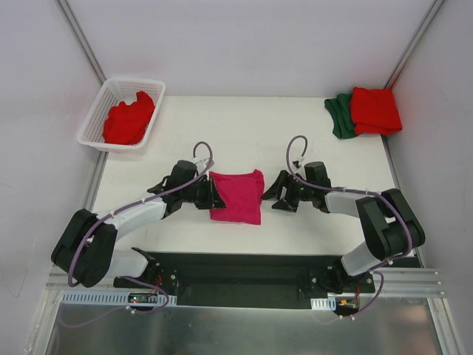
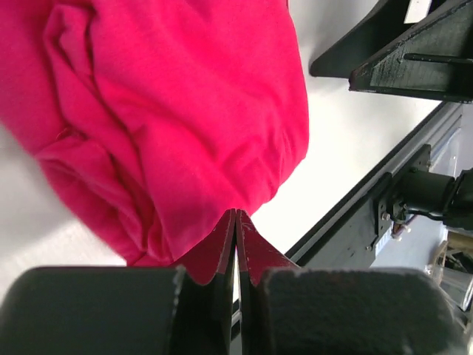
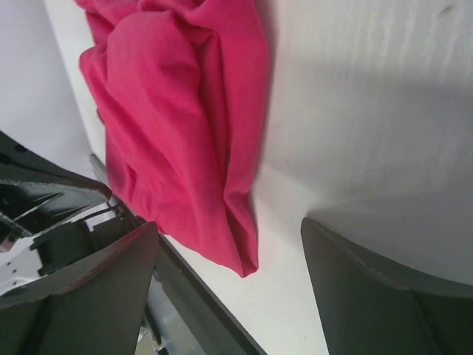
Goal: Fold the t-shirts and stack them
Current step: Fold the long partially folded tshirt into a neat square
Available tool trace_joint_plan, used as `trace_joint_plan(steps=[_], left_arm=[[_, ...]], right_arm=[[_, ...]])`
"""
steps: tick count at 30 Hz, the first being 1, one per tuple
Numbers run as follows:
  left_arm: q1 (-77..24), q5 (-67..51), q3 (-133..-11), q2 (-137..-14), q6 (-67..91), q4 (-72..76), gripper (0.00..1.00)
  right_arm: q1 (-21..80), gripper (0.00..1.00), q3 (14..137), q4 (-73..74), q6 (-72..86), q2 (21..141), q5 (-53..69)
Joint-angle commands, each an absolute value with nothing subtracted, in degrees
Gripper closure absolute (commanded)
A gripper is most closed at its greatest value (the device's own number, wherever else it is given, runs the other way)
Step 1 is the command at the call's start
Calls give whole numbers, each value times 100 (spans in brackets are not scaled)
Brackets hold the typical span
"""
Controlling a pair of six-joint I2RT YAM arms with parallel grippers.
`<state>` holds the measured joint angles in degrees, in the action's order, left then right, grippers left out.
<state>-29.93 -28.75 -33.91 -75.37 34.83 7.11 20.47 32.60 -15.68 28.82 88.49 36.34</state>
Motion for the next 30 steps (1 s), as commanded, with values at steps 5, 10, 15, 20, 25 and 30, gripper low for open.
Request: trace_joint_plan(steps=[5, 10, 15, 20, 25, 30], left_arm=[[-2971, -1488, -3384, -6540, 3006, -306, 100], [-2681, -1072, -3507, -6477, 2874, -554, 100], [-2435, -1064, -3621, -6942, 2699, -554, 100], [-2373, -1055, -3902, -7408, 2532, -562, 100], [-2338, -1134, -4166, -7778, 2452, -598, 100], [-2329, -1116, -4298, -8015, 2382, -598, 100]], right_arm=[[2021, 18, 2733, -3954, 3928, 9597, 4447], [2013, 17, 2742, -4105, 3876, 9747, 4447], [2013, 16, 2821, -3684, 3569, 9721, 4333], [2021, 15, 2944, -3218, 3261, 9747, 4210], [2048, 15, 3199, -3111, 3155, 9993, 4236], [2127, 15, 3418, -3076, 3146, 10326, 4210]])
